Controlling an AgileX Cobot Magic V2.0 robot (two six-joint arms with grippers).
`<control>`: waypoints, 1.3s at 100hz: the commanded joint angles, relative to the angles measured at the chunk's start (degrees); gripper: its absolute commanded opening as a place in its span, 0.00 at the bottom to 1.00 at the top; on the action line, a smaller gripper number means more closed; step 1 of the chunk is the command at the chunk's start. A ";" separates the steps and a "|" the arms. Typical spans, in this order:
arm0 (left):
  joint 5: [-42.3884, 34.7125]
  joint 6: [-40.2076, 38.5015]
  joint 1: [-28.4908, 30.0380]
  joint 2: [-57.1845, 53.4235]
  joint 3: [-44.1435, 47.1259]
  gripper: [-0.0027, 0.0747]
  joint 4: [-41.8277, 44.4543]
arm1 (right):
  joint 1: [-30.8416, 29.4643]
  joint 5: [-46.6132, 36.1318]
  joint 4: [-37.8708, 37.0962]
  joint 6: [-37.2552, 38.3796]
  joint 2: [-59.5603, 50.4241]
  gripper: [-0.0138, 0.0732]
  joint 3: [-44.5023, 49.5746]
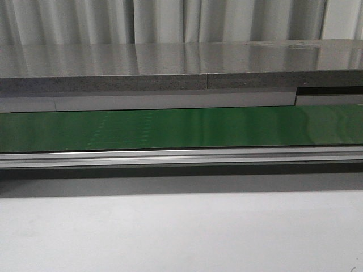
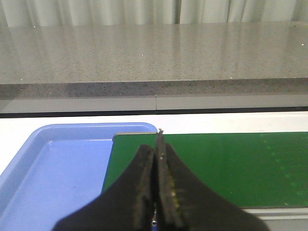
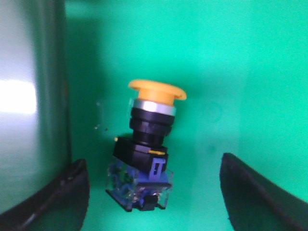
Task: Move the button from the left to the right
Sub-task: 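Carry the button past the belt end and set it on the green mat, then open the right gripper and raise it away from the button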
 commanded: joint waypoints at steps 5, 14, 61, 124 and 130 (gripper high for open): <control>-4.37 -0.17 -0.31 0.18 -1.79 0.01 -0.56 | -0.20 -3.75 1.41 1.32 -7.28 0.81 -1.73; -4.37 -0.17 -0.31 0.18 -1.79 0.01 -0.56 | 0.33 -5.44 4.76 1.69 -10.12 0.81 -1.73; -4.37 -0.17 -0.31 0.18 -1.79 0.01 -0.56 | 12.09 -12.38 15.44 1.69 -26.30 0.81 2.36; -4.37 -0.17 -0.31 0.18 -1.79 0.01 -0.56 | 21.81 -34.52 18.28 1.69 -66.84 0.81 44.03; -4.37 -0.17 -0.31 0.18 -1.79 0.01 -0.56 | 21.81 -34.16 18.28 1.69 -70.91 0.81 46.88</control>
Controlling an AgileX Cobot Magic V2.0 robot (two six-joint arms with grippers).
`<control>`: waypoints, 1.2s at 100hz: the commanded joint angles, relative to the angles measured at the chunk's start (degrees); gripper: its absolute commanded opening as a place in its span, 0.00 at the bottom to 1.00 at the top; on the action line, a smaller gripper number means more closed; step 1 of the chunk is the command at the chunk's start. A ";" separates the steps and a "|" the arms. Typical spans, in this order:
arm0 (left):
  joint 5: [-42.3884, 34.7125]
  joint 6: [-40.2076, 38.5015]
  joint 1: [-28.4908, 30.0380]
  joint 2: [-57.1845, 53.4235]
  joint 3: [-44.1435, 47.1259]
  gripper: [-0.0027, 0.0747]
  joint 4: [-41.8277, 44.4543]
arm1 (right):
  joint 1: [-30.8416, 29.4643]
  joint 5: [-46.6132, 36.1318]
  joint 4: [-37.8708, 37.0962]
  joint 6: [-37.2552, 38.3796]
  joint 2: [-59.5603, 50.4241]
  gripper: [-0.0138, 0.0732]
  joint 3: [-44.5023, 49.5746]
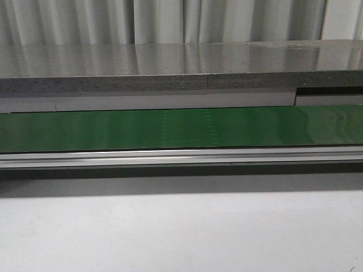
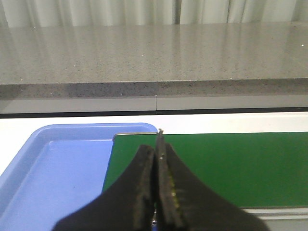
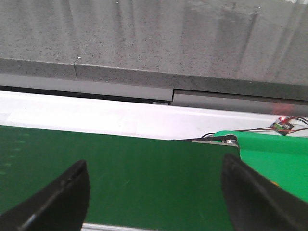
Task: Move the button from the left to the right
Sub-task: 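Open the right gripper and raise it away from the button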
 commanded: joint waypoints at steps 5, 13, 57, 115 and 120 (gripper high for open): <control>-4.37 -0.17 -0.31 0.18 -1.79 0.01 -0.56 | 0.05 -3.18 0.59 0.09 -8.73 0.81 3.56; -4.37 -0.17 -0.31 0.18 -1.79 0.01 -0.56 | 0.05 -0.24 0.70 0.09 -13.98 0.81 5.51; -4.37 -0.17 -0.31 0.18 -1.79 0.01 -0.56 | 0.05 2.93 0.70 0.09 -22.24 0.51 7.40; -4.37 -0.17 -0.31 0.18 -1.79 0.01 -0.56 | 0.05 3.77 0.70 0.09 -22.24 0.08 7.40; -4.37 -0.17 -0.31 0.18 -1.79 0.01 -0.56 | 0.05 3.77 0.70 0.09 -22.24 0.08 7.40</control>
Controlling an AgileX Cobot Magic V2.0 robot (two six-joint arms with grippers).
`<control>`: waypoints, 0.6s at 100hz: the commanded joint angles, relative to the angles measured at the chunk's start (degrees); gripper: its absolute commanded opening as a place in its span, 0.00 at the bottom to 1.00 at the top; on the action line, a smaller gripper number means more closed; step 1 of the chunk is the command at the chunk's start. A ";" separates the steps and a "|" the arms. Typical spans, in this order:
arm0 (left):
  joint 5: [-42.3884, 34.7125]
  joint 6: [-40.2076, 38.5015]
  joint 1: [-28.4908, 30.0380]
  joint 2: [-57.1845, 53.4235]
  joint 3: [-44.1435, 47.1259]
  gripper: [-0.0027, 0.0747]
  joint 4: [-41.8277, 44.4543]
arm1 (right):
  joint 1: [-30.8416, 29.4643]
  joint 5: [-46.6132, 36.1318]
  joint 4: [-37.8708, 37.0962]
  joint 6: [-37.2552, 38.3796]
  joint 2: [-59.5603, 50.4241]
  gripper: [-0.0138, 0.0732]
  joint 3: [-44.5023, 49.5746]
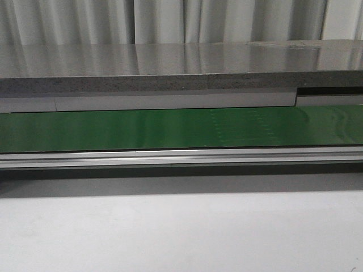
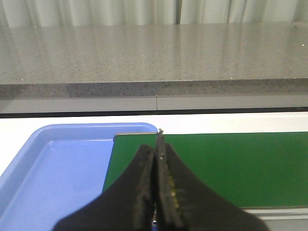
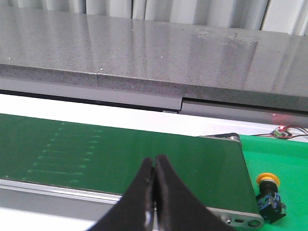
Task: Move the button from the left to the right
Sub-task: 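Open the right gripper and raise it away from the button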
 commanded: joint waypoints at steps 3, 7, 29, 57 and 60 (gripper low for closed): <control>-4.37 -0.17 -0.31 0.18 -1.79 0.01 -0.56 | -0.09 -3.78 0.52 0.09 0.13 0.08 -1.57; -4.37 -0.17 -0.31 0.18 -1.79 0.01 -0.56 | -0.09 -3.78 0.52 0.09 0.13 0.08 -1.57; -4.37 -0.17 -0.31 0.18 -1.79 0.01 -0.56 | -0.09 -3.78 0.52 0.09 0.13 0.08 -1.57; -4.37 -0.17 -0.31 0.18 -1.79 0.01 -0.56 | -0.02 -4.61 -1.59 5.36 -0.91 0.08 -1.15; -4.37 -0.17 -0.31 0.18 -1.79 0.01 -0.56 | -0.02 -4.88 -3.58 7.68 -1.57 0.08 -0.65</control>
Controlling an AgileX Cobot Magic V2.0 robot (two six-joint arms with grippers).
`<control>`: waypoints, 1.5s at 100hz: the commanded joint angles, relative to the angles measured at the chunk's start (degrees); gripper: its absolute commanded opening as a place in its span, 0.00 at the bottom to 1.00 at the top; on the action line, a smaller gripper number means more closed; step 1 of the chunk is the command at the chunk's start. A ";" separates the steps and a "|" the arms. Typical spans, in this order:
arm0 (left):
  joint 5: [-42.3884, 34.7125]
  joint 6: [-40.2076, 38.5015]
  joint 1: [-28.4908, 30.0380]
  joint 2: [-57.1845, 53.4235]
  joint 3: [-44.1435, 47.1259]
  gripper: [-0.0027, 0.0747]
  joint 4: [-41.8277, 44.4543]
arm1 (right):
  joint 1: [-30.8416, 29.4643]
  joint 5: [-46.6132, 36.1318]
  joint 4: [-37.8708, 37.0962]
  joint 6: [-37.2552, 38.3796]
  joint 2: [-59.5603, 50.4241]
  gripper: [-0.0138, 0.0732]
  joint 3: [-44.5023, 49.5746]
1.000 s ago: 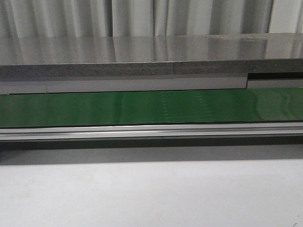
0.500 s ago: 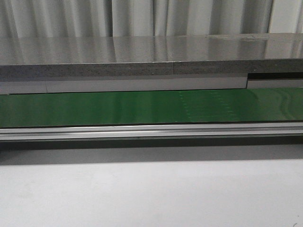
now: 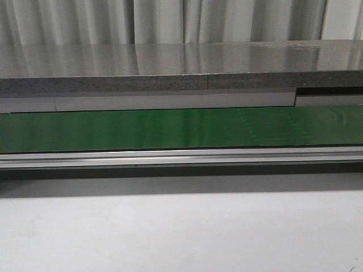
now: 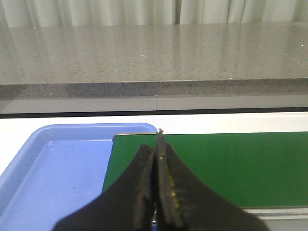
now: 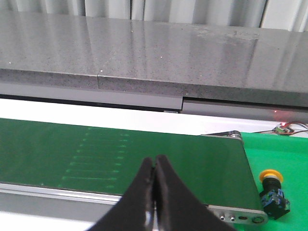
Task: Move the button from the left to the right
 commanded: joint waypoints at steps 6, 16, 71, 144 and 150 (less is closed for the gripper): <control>-4.37 -0.17 -0.31 0.18 -1.79 0.01 -0.56 | 0.18 -5.88 -6.86 10.17 -2.84 0.08 0.64; -4.37 -0.17 -0.31 0.18 -1.79 0.01 -0.56 | 0.39 -8.71 -11.64 15.57 -6.50 0.08 5.09; -4.26 -0.17 -0.31 0.18 -1.79 0.01 -0.56 | 0.45 -16.91 -12.00 17.13 -20.16 0.08 23.00; -4.26 -0.17 -0.31 0.18 -1.79 0.01 -0.56 | 0.45 -16.91 -11.81 17.13 -20.16 0.08 22.98; -4.26 -0.17 -0.31 0.18 -1.79 0.01 -0.56 | 0.45 -16.91 -11.81 17.13 -20.16 0.08 22.98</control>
